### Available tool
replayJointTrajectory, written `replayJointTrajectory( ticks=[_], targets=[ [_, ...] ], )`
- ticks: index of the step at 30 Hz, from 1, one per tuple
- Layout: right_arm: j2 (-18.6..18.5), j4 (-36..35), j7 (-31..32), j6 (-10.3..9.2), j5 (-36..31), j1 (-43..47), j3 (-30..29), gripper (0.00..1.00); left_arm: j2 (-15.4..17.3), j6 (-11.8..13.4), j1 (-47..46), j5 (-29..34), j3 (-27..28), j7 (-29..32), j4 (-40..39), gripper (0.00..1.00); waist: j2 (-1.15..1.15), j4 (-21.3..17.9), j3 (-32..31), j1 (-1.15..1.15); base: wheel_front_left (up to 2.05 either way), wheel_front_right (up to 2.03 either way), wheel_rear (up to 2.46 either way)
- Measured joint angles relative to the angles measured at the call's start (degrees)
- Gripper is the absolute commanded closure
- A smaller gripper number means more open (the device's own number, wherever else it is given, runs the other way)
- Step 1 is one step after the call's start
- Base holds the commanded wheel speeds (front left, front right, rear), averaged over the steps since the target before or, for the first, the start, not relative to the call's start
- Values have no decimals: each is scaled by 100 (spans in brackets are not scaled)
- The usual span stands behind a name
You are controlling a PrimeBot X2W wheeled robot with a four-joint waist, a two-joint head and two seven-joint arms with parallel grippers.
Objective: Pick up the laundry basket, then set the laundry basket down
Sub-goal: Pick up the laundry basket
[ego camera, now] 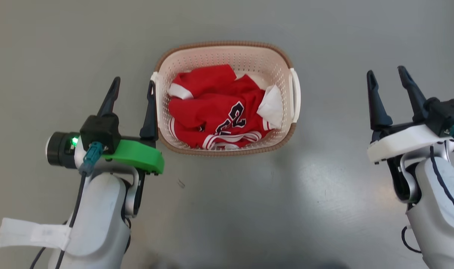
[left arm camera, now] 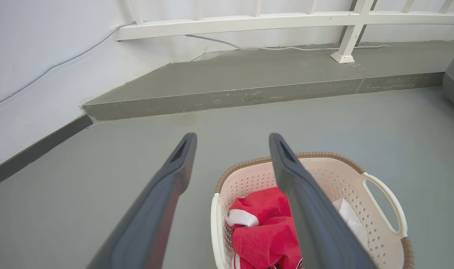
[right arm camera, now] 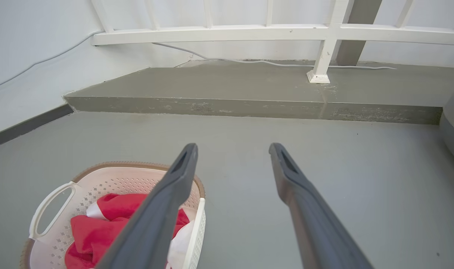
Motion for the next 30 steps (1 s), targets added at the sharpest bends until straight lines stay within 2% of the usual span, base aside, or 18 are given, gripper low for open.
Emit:
replayJointTrajectory(
  ticks=[6,19,30],
  targets=[
    [-13,-2,-1,5,-20,-303,-22,0,-45,0,-388,42,1,0,30,0,0,26,443,0,0,0,0],
    [-33,100,-15,154,-55,-1275,-12,0,-127,-9,-1477,37,79,68,287,0,0,90,1403,0,0,0,0],
    [5,558,2,299,-102,-2041,165,0,-172,-270,-2393,-186,148,290,866,0,0,135,2204,0,0,0,0]
  ],
)
